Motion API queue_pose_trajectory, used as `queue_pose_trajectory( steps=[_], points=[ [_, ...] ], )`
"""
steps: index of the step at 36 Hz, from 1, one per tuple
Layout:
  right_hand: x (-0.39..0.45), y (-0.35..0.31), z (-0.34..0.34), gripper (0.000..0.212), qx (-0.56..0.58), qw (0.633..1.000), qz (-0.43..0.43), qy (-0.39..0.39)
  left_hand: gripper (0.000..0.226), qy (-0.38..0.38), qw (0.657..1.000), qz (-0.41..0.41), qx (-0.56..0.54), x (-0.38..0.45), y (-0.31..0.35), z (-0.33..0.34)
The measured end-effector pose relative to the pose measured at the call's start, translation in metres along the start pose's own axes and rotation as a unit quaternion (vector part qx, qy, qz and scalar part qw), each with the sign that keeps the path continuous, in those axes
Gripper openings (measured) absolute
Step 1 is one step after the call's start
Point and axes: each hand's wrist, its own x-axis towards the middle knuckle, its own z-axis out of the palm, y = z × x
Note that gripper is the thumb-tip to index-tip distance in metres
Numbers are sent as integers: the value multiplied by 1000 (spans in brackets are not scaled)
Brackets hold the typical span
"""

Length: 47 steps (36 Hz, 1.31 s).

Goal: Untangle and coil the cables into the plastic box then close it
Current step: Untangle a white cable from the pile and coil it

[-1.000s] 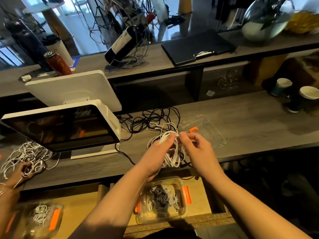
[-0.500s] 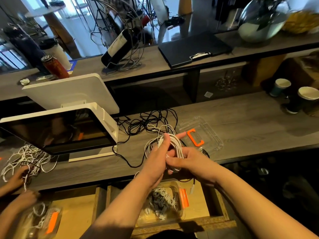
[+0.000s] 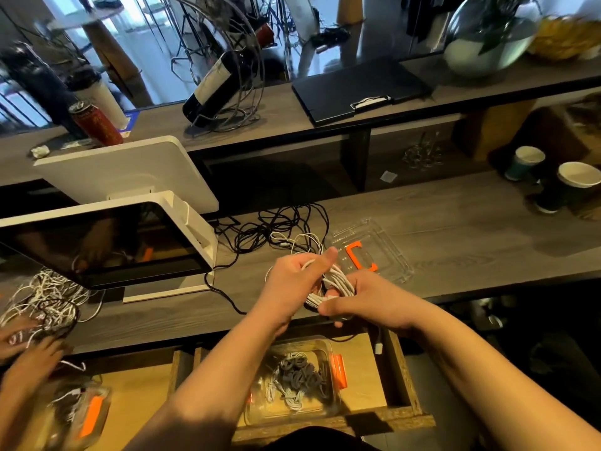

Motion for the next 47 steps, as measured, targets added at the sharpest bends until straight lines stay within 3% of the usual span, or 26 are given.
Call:
queue_pose_trajectory(
  steps=[5, 8, 12, 14, 16, 20, 28, 34, 38, 40, 42, 47],
  points=[
    [-2, 0, -3, 19, -34, 999, -14, 0, 48, 60, 977, 59, 194, 4, -2, 6],
    [-2, 3, -3, 19, -41, 999, -19, 2, 46, 36, 977, 48, 204, 3, -5, 5],
    [-4, 6, -3, 48, -58, 997, -39, 16, 46, 26, 977, 44, 208, 2, -9, 0],
    [-8, 5, -5, 49, -64, 993, -71, 76, 46, 58, 980, 51, 186, 1, -13, 0],
    [-11, 5, -7, 36, -47, 986, -100, 127, 48, 85, 983, 47, 153, -1, -16, 1],
    [-14, 15, -10, 10, -34, 979, -137, 146, 46, 101, 994, -4, 47, -4, -16, 7],
    [-17, 37, 24, 7, 22, 952, -138, 274, 41, 129, 969, -57, -202, -14, -12, 19],
    [-19, 42, 56, 7, -50, 944, -140, 294, 44, 208, 944, -43, -252, -15, -6, 29],
    [-23, 41, 70, 7, -153, 922, -162, 315, 49, 299, 931, -4, -210, -12, -11, 31],
    [-24, 39, 77, 21, -175, 917, -177, 312, 48, 347, 929, 33, -127, -12, -13, 33],
    [-25, 36, 81, 27, -176, 916, -186, 309, 50, 367, 927, 76, -36, -12, -11, 37],
    [-28, 31, 79, 21, -185, 922, -209, 267, 56, 389, 912, 120, 44, -9, -20, 33]
  ],
)
